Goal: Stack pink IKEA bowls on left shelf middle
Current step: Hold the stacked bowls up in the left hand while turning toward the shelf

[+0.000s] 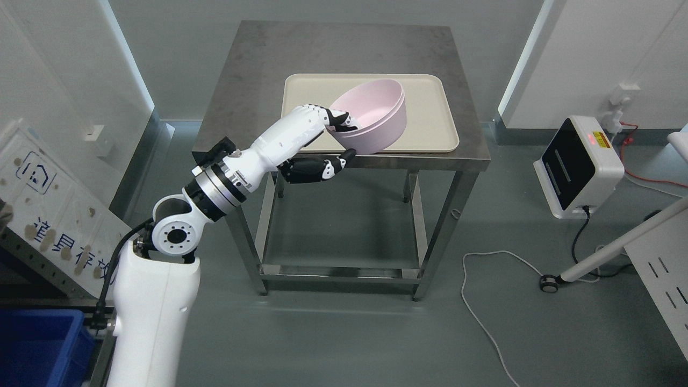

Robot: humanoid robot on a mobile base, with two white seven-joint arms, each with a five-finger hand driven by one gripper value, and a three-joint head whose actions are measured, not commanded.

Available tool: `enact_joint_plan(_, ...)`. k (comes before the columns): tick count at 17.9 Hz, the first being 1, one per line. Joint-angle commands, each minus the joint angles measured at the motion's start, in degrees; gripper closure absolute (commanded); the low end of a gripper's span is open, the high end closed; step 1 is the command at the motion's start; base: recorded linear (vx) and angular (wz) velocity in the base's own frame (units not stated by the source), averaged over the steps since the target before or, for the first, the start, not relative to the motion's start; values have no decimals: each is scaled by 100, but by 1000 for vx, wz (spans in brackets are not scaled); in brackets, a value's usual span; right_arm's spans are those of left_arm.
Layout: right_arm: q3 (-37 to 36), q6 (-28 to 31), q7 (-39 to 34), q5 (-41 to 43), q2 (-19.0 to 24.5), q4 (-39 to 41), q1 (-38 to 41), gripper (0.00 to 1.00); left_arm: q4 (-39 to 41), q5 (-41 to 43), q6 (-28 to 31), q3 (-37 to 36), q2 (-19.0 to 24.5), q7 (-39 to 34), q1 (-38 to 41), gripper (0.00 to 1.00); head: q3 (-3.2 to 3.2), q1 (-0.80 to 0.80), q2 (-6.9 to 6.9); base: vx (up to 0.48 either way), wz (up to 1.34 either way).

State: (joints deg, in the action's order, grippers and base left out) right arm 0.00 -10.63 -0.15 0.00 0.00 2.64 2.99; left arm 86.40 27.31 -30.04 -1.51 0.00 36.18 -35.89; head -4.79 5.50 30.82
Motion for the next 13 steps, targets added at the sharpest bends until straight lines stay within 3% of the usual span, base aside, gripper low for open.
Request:
enact_joint_plan(1, -53, 0, -3, -44, -100, 0, 0, 0, 0, -6, -99, 432, 100, 3, 293, 96, 0, 0, 0, -191, -2)
enact_joint_plan(13, -53, 0, -3, -44, -100, 0, 0, 0, -9, -6, -99, 591, 100, 3, 354, 95, 0, 0, 0, -224, 142)
